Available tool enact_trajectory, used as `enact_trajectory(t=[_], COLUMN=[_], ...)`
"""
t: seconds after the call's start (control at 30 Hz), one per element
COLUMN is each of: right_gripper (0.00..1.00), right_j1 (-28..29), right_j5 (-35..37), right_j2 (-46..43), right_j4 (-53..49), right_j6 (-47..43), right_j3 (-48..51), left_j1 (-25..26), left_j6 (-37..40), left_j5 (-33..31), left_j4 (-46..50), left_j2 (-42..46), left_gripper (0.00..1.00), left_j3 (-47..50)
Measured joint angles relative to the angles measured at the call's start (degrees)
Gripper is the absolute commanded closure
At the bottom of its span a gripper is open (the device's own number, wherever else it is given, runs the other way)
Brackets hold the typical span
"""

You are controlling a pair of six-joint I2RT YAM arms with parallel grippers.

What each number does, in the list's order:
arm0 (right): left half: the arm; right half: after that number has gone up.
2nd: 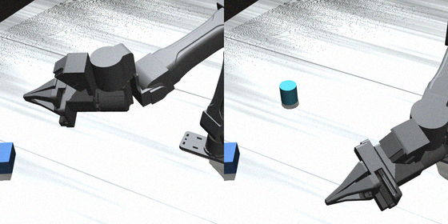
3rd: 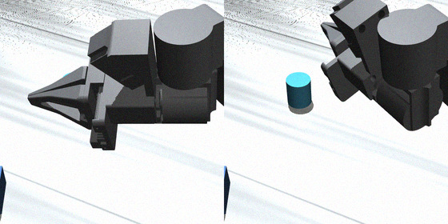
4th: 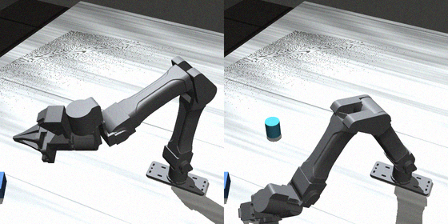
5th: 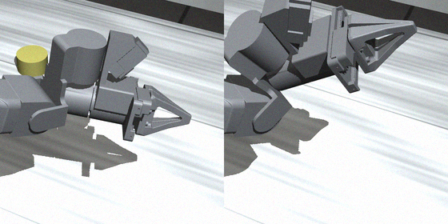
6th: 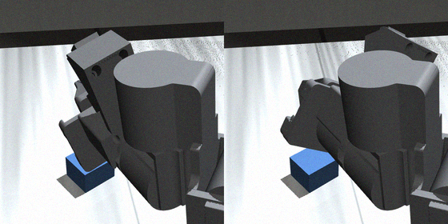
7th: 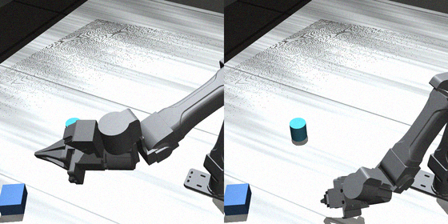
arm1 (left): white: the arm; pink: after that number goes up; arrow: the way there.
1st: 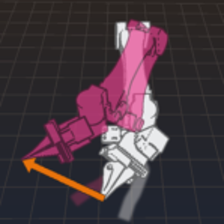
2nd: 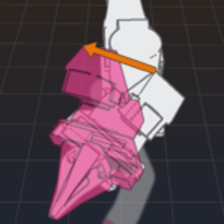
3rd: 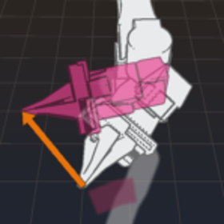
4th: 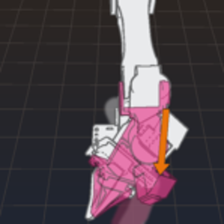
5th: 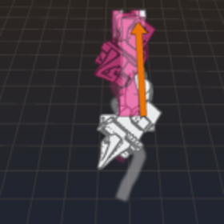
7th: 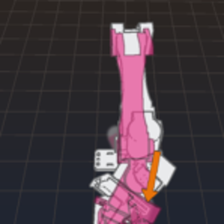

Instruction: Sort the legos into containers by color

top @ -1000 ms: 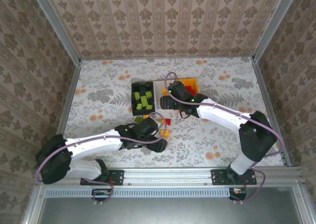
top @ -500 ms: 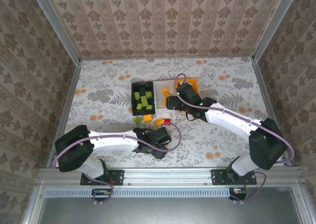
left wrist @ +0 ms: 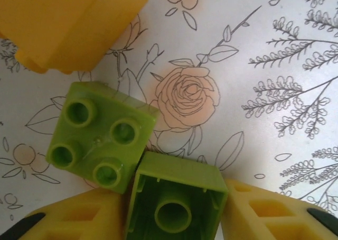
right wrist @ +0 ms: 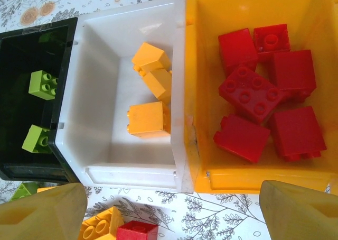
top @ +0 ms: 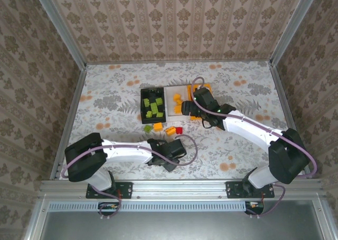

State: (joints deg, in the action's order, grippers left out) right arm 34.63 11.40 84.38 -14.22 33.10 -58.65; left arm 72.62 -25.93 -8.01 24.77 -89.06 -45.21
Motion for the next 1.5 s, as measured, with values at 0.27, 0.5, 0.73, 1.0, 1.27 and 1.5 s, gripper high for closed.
enact_trajectory(t=[0.27, 0.5, 0.73, 1.0, 1.27, 1.5], right_gripper=[0.14, 0.14, 0.14, 0.14, 0.14, 0.14], right_j1=[-0.5, -0.7, -0.7, -0.7, -0.7, -0.7], right_j5=[0.0, 0.0, 0.0, 0.0, 0.0, 0.2], right_j2=[0.0, -1.0, -1.2, -1.2, -1.9, -4.2], right_j4=[0.0, 0.8, 1.0, 1.0, 0.8, 0.8], right_j6=[0.2, 0.4, 1.2, 2.1, 3.1, 3.6], right_j3=[0.0, 1.7, 2.9, 3.2, 3.9, 5.0], left_j1=[0.2, -3.7, -21.8, -34.8, -39.6, -39.6], left_j6=[0.3, 0.0, -0.8, -0.2, 0.8, 1.4], left_j5=[-0.7, 2.4, 4.1, 0.3, 0.1, 1.0], left_j4=[1.7, 0.9, -3.8, -3.8, -3.3, -1.4], left_j2=[3.2, 19.5, 25.4, 9.4, -3.8, -5.0], left_gripper=[0.69, 0.69, 0.68, 0.66, 0.45, 0.22], left_j3=[0.0, 1.5, 0.4, -12.3, -21.5, -25.4])
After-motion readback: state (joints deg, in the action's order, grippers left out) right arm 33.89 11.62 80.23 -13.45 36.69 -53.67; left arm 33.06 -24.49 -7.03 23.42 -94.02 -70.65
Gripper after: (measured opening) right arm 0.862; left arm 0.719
